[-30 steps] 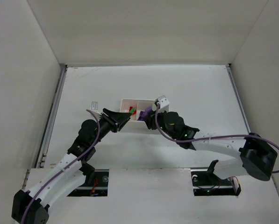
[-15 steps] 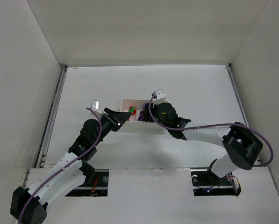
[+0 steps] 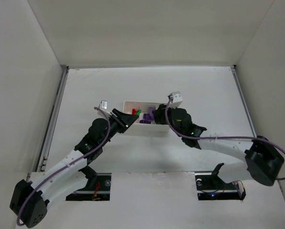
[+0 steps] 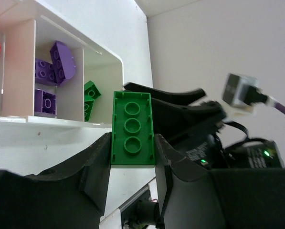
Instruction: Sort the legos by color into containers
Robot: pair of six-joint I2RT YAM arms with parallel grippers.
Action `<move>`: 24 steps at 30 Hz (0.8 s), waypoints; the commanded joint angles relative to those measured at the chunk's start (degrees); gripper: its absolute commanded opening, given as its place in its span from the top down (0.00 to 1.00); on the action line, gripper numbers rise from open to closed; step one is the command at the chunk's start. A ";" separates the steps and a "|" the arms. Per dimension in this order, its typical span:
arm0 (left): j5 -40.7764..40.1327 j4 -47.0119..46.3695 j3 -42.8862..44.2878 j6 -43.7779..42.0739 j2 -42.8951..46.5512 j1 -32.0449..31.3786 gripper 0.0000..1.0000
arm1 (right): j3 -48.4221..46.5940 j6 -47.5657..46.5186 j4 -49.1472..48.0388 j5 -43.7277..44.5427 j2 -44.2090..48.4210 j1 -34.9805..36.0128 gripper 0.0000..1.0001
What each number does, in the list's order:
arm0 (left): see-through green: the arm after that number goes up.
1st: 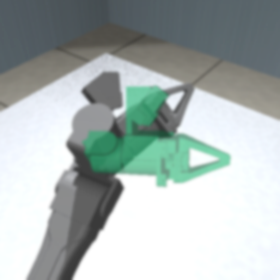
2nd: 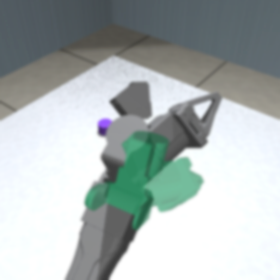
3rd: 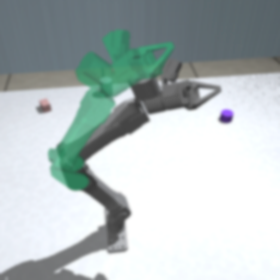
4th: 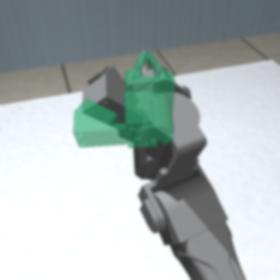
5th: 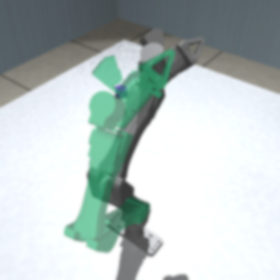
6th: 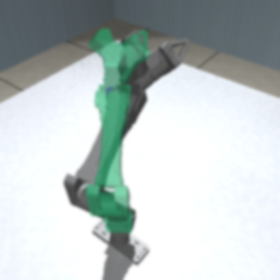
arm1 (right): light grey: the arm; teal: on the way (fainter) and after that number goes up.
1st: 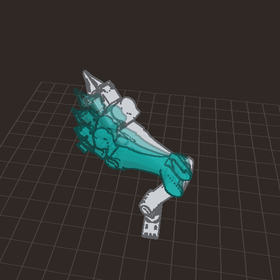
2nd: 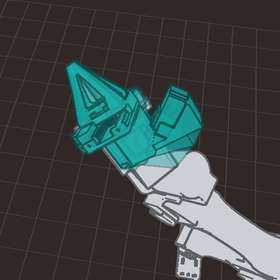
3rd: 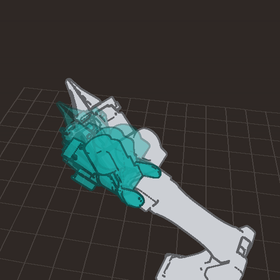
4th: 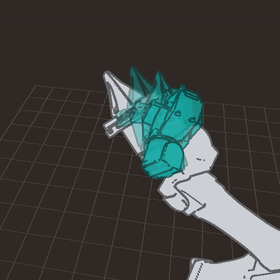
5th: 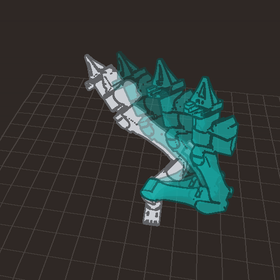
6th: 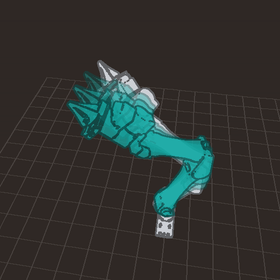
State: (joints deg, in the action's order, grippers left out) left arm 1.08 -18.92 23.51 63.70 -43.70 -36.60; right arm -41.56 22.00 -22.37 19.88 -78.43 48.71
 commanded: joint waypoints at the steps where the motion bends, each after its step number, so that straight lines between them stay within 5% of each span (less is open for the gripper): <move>1: -2.92 -2.09 5.48 -4.36 -4.17 -2.89 0.79 | 5.85 3.57 -5.66 10.06 9.32 -1.37 0.55; 4: -5.73 -2.27 9.79 -8.32 -10.68 -6.85 0.79 | 10.61 6.82 -5.23 15.53 14.70 -4.97 0.76; 8: -10.12 -1.65 17.17 -14.29 -20.61 -12.47 0.79 | 14.40 11.82 -3.30 17.04 18.14 -11.12 0.83; 17: -14.70 -0.60 30.62 -22.39 -38.55 -15.56 0.79 | 17.13 16.67 -4.52 15.63 19.37 -13.95 0.53; 24: -14.88 2.56 37.48 -23.09 -47.52 -15.74 0.70 | 18.44 17.02 -5.67 15.54 21.57 -14.56 0.50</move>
State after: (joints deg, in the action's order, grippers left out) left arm -12.49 -17.15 56.90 42.78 -90.13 -52.05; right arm -23.83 37.98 -24.86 34.54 -58.28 34.76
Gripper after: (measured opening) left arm 0.337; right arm 0.495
